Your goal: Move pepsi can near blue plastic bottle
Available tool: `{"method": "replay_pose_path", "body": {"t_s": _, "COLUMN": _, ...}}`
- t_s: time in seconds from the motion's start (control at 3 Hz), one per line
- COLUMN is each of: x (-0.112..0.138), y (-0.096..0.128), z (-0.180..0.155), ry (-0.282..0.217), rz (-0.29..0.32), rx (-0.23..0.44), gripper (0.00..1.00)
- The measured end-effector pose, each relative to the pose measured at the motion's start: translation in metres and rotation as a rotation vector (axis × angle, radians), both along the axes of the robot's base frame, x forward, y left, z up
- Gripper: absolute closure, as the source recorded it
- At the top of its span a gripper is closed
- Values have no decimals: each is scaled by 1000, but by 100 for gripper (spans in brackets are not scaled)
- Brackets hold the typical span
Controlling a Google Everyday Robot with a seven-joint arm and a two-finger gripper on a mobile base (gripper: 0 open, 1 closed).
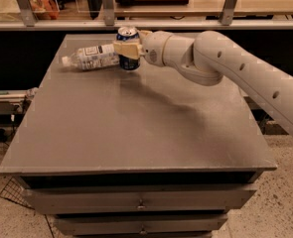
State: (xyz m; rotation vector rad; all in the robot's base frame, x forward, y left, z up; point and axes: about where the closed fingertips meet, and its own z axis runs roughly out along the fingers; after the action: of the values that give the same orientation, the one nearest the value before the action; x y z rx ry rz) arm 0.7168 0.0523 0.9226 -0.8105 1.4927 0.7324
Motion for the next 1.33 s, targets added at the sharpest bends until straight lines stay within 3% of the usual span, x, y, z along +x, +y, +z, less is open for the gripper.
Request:
{"method": "replay_pose_path", "body": {"t_s": 0.67, "x": 14, "y": -6, "z": -16, "ry": 14, "rz": -34, "rx": -1, "gripper": 56}}
{"method": "replay_pose_path", "body": {"t_s": 1.0, "x": 12, "y": 1, "z": -26, "ry": 9, "rz": -5, "rx": 24, "gripper": 25}}
{"method": "replay_pose_path", "body": {"t_s": 1.33, "x": 8, "y": 6, "z": -28, "ry": -1, "rz": 25, "rx": 35, "gripper": 2}}
